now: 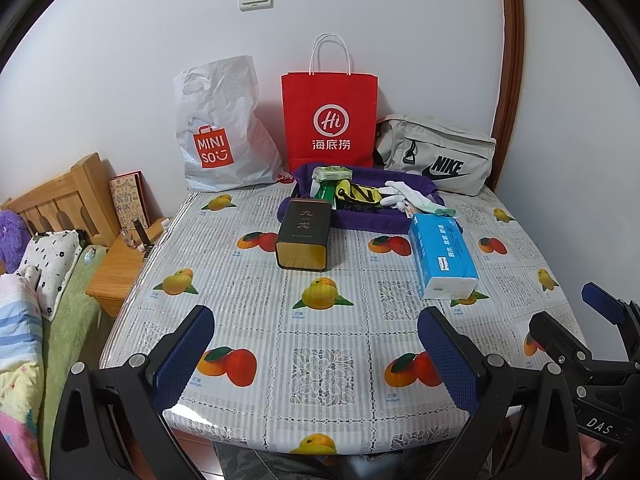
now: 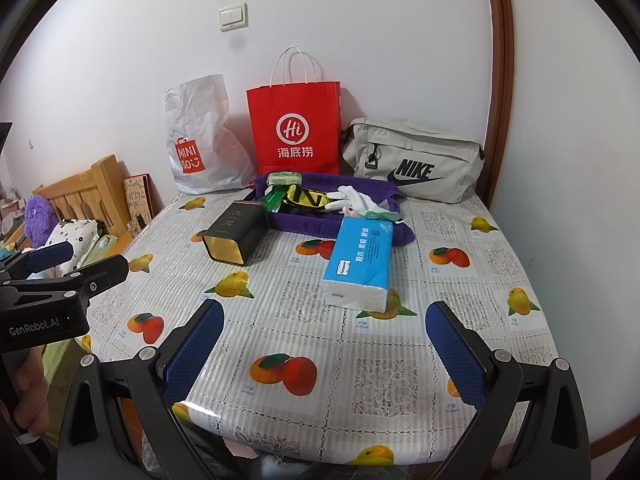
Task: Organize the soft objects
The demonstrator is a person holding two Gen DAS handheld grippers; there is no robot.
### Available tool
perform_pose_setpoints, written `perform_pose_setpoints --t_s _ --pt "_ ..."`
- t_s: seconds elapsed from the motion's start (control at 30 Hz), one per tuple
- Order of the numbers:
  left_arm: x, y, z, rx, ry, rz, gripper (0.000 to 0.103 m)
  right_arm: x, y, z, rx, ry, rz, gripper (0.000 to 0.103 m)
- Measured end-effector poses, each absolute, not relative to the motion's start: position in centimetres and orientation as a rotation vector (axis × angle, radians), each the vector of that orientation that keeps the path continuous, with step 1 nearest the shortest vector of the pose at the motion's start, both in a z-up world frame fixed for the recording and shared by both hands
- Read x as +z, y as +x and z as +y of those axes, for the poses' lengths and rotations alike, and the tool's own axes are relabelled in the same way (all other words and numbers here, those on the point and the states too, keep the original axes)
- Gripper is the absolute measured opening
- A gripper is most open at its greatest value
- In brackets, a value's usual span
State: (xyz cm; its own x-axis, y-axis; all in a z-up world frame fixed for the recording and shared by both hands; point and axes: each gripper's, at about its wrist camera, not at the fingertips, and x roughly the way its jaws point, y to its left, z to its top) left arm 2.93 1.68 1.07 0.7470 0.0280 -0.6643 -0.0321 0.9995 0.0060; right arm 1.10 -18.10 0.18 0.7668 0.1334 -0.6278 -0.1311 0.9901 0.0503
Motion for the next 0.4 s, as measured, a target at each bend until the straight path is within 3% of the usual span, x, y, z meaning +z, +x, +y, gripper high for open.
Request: perform_pose_setpoints --t_s 0.4 --pt "0.82 3.13 2.04 0.045 0.000 0.727 0.103 -0.59 1.09 -17.70 0.145 0.004 0.691 0.100"
